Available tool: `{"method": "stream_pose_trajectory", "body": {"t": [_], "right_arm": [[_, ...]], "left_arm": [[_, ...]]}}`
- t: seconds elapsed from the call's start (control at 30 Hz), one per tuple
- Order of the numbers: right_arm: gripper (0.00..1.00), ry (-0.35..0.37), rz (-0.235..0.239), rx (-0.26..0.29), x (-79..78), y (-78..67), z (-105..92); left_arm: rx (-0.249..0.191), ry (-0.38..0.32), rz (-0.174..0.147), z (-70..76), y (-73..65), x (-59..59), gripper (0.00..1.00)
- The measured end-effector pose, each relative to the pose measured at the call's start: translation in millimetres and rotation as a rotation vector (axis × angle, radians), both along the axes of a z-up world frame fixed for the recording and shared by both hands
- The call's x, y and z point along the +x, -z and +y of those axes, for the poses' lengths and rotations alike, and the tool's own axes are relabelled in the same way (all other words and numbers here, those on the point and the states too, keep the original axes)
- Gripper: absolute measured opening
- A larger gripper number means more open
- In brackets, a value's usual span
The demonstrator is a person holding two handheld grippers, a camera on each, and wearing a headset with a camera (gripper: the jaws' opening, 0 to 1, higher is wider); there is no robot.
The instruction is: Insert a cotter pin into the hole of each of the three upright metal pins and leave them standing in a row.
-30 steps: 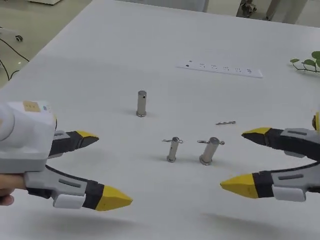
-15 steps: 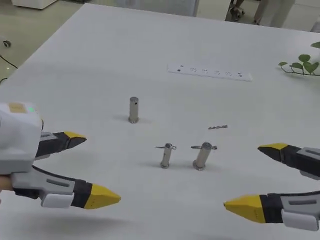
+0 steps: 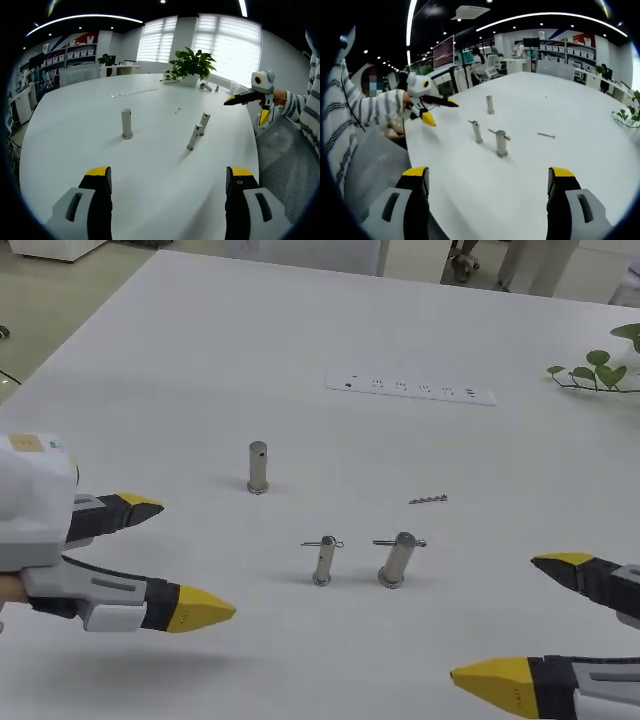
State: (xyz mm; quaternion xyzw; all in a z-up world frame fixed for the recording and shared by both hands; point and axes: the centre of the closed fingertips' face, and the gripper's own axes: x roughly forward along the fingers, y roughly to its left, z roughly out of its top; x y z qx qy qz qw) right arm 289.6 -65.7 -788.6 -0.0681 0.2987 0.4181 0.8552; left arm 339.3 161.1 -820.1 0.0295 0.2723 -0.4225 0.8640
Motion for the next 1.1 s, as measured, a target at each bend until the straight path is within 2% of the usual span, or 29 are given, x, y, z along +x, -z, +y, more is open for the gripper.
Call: {"method": "stream_pose_trajectory", "body": {"t": [0.1,0.13,0.23,0.3,0.6,0.67,0.77,0.93,1.1], "right_arm": [[1.0,0.014,-0.006,-0.005,-1.5,-0.1,-1.6],[1.0,0.01,-0.021,-0.025,-2.4,0.3,-2.6],[1.0,0.015,-0.017,-0.034,-4.8,2.2,-2.8],[0.98,0.021,-0.017,-0.037,-5.2,4.5,-3.8],[0.98,0.029,-0.003,-0.035,-8.5,9.0,-4.4],[0.98,0.036,-0.002,-0.038,-8.4,9.7,-5.1],[0.98,0.044,0.005,-0.04,-8.2,11.5,-7.2],[0.97,0.05,0.01,-0.043,-8.5,13.0,-9.6],[0.96,0.044,0.01,-0.043,-10.5,13.8,-8.1]], "left_arm": [[0.007,-0.006,-0.011,-0.9,-0.4,6.4,0.93],[0.005,-0.008,-0.012,-1.5,-0.4,9.3,0.92],[0.004,-0.014,-0.021,-3.7,0.1,16.3,0.89],[0.01,-0.013,-0.058,-6.1,-1.0,23.1,0.85],[0.054,-0.059,-0.099,-6.5,2.8,51.1,0.75],[0.051,-0.086,-0.127,-7.4,-0.2,61.5,0.73],[0.043,-0.114,-0.141,-9.9,-2.7,73.4,0.7],[0.022,-0.138,-0.148,-19.6,-5.8,90.0,0.59],[0.033,-0.124,-0.146,-28.3,-2.7,97.8,0.57]]}}
